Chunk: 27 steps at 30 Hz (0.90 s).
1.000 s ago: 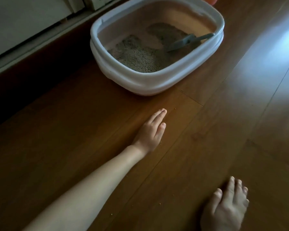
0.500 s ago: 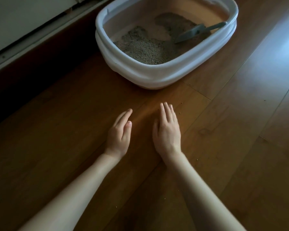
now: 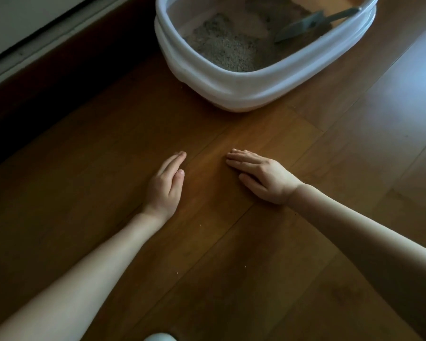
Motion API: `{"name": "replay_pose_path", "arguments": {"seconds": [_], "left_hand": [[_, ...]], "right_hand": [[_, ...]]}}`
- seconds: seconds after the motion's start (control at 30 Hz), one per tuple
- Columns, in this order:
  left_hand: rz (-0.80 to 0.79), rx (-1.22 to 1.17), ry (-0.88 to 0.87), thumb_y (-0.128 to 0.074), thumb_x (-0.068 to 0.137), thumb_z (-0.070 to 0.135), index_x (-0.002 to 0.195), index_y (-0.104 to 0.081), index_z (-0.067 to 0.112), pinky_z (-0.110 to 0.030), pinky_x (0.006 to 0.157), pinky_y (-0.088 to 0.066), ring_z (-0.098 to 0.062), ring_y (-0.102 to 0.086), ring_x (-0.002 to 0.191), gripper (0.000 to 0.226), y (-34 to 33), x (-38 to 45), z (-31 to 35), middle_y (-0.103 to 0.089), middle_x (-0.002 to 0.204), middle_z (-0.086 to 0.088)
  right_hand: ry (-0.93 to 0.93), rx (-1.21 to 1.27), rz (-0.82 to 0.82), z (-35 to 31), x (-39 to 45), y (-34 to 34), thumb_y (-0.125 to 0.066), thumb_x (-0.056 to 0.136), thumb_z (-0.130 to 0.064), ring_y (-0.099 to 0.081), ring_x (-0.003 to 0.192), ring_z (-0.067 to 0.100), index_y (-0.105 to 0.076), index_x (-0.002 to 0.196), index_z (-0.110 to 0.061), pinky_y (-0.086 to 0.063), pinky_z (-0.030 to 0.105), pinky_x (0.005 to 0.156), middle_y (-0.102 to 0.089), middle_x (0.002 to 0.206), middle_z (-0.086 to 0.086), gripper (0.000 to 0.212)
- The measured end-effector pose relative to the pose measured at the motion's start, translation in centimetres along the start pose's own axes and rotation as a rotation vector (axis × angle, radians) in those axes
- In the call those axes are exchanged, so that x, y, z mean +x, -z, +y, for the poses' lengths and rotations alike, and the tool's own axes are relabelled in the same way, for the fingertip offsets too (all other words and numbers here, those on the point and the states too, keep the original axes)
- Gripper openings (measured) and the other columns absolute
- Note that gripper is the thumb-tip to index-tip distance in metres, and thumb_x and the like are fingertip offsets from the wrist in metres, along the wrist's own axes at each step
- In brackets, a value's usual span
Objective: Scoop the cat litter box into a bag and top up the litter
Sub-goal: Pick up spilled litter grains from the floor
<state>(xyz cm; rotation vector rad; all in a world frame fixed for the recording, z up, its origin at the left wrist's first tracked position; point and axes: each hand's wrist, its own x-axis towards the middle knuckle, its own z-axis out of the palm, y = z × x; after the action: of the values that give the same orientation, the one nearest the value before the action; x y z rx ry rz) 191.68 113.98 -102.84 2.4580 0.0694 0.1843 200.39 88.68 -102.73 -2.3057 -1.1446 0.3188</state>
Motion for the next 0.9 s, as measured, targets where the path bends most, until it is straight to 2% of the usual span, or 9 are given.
{"name": "replay_pose_path", "arguments": {"seconds": [0.1,0.2,0.37,0.43,0.53,0.67,0.77,0.83,0.9], "left_hand": [[0.007,-0.008,-0.001,-0.033,0.097,0.023,0.134,-0.050,0.007,-0.003,0.101,-0.027,-0.011,-0.043,0.127,0.044,0.3,-0.6,0.1,-0.050,0.138,-0.009],[0.007,-0.007,-0.022,-0.033,0.097,0.022,0.134,-0.050,0.005,-0.004,0.101,-0.027,-0.010,-0.042,0.125,0.044,0.6,-0.8,0.2,-0.051,0.137,-0.010],[0.010,-0.004,-0.033,-0.035,0.097,0.021,0.133,-0.051,0.005,-0.002,0.099,-0.027,-0.009,-0.042,0.125,0.043,0.6,-1.2,0.6,-0.051,0.136,-0.010],[0.004,0.003,-0.035,-0.034,0.097,0.023,0.134,-0.050,0.007,-0.003,0.099,-0.027,-0.007,-0.041,0.125,0.044,0.4,-1.4,0.9,-0.051,0.138,-0.008],[-0.011,0.006,-0.062,-0.035,0.097,0.022,0.135,-0.050,0.008,-0.008,0.100,-0.030,-0.006,-0.040,0.126,0.043,0.2,-1.7,1.2,-0.050,0.138,-0.007],[-0.013,0.007,-0.056,-0.035,0.097,0.022,0.135,-0.050,0.008,-0.007,0.100,-0.029,-0.007,-0.040,0.126,0.043,0.2,-2.4,1.4,-0.050,0.139,-0.007],[-0.024,0.014,-0.082,-0.035,0.097,0.023,0.134,-0.050,0.008,-0.007,0.101,-0.030,-0.009,-0.043,0.127,0.042,0.6,-3.4,1.4,-0.050,0.138,-0.007],[-0.003,0.010,-0.071,-0.034,0.098,0.021,0.134,-0.050,0.007,-0.006,0.102,-0.030,-0.008,-0.042,0.127,0.042,1.5,-4.0,0.8,-0.050,0.138,-0.006],[0.046,-0.001,-0.022,-0.035,0.097,0.017,0.133,-0.051,0.004,-0.004,0.102,-0.028,-0.007,-0.041,0.125,0.041,2.6,-4.1,0.0,-0.050,0.136,-0.008]], "right_hand": [[0.026,-0.104,0.004,-1.5,-1.9,-0.4,-0.039,0.096,-0.029,-0.028,0.142,0.020,-0.043,0.142,-0.008,-0.025,0.040,0.117,-0.041,0.148,0.008,0.051],[0.054,-0.281,0.038,-5.1,-3.6,-1.7,-0.041,0.094,-0.038,-0.023,0.144,0.025,-0.037,0.145,-0.008,-0.019,0.041,0.118,-0.034,0.151,0.011,0.059],[0.307,-0.405,-0.153,-10.7,-8.3,-7.8,-0.039,0.094,-0.050,-0.012,0.147,0.021,-0.022,0.151,-0.015,-0.006,0.040,0.119,-0.023,0.157,0.003,0.069],[0.266,-0.445,-0.120,-9.9,-8.1,-8.0,-0.035,0.096,-0.049,-0.013,0.146,0.020,-0.022,0.151,-0.016,-0.006,0.040,0.119,-0.023,0.157,0.002,0.066],[0.118,-0.541,-0.043,-7.0,-5.1,-5.9,-0.032,0.093,-0.047,-0.027,0.142,0.023,-0.032,0.148,-0.014,-0.015,0.041,0.115,-0.035,0.152,0.004,0.064],[-0.117,-0.603,-0.086,-3.2,-0.9,-2.4,-0.025,0.093,-0.044,-0.034,0.139,0.024,-0.037,0.145,-0.012,-0.021,0.041,0.116,-0.042,0.147,0.007,0.063],[-0.230,-0.565,-0.028,-2.3,1.2,-0.8,-0.017,0.095,-0.039,-0.025,0.143,0.025,-0.032,0.147,-0.010,-0.011,0.038,0.117,-0.035,0.151,0.008,0.061],[-0.219,-0.549,0.071,-3.9,1.6,-2.0,-0.025,0.096,-0.035,-0.025,0.142,0.027,-0.034,0.146,-0.009,-0.010,0.038,0.116,-0.037,0.150,0.010,0.057],[-0.096,-0.521,0.068,-7.8,1.1,-5.3,-0.036,0.093,-0.033,-0.032,0.140,0.027,-0.039,0.143,-0.009,-0.014,0.040,0.115,-0.043,0.146,0.011,0.055]]}}
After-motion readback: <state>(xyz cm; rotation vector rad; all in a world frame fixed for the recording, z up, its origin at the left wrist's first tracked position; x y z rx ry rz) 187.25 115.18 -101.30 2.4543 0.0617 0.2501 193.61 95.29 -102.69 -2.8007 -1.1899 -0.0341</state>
